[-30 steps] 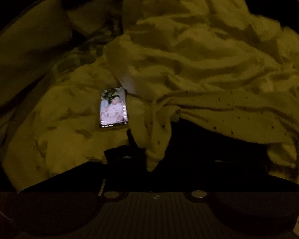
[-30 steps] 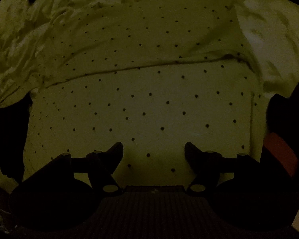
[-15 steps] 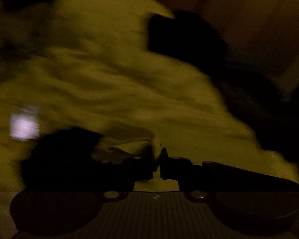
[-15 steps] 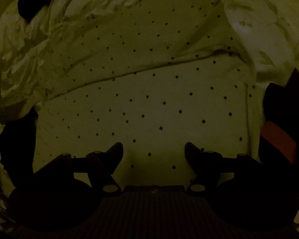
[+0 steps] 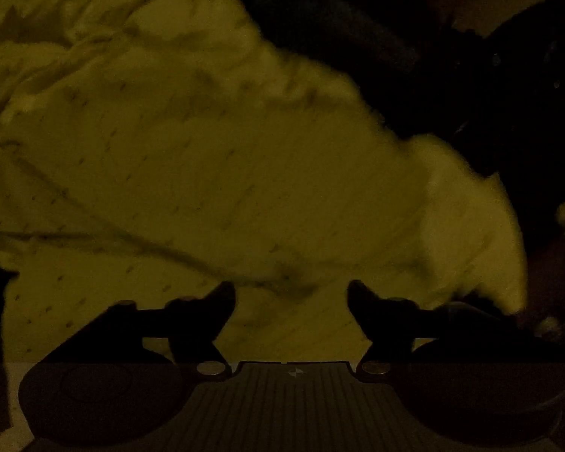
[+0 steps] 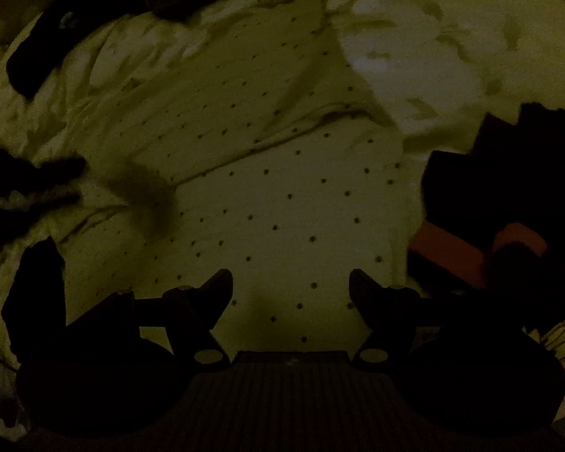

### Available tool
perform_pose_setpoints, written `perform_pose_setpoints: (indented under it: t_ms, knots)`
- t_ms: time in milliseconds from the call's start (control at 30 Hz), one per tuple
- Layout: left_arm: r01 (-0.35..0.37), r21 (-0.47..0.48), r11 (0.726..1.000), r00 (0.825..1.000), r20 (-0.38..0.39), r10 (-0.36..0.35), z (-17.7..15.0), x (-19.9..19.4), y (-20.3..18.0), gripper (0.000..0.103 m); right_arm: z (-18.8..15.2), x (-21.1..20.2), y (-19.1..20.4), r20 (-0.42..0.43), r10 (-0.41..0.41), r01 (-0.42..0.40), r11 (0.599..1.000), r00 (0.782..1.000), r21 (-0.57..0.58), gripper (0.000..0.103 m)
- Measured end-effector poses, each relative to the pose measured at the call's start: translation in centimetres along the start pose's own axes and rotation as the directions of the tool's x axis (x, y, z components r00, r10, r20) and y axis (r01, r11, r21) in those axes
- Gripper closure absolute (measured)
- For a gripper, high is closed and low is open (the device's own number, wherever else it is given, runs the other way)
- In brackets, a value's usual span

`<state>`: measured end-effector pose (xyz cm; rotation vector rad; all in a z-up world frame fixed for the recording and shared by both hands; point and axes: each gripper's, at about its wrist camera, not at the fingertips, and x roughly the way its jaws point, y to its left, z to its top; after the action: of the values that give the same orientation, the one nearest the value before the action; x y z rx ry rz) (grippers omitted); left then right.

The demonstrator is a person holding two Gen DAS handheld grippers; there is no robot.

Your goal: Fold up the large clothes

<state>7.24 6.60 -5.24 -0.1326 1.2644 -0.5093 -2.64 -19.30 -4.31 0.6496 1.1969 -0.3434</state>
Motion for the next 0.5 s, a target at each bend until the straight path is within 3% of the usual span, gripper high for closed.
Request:
perform_pose_setpoints:
  t_ms: [133,300,400,500]
  knots:
    - [-0.048,-0.003,0.999,0.999,-0.025,0.048,-2.2,-0.2,2.9,0.0,0.4,0.2,0.4,0.016,0.017,-0.017,1.0,1.0,0.012,0.03]
    - [-0.234,-0.086,0.968,0.971,-0.064,0.229,-4.7,-1.3,9.7,0.0,1.5,1.9,2.6,-0.01,0.092,-0.092,0.996,0.996,-0.009,0.031]
    - [-0.264,-0.169,0.949,0.964,-0.057,0.258,-5.8,-2.9,12.6,0.0,2.7,3.3,4.2,-0.017,0.159,-0.158,0.987,0.987,0.017,0.038]
    - [-0.266,-0.217,0.939,0.964,-0.066,0.258,-6.8,-3.8,14.0,0.0,4.2,5.4,5.0,0.0,0.22,-0.218,0.966,0.975,0.139,0.044]
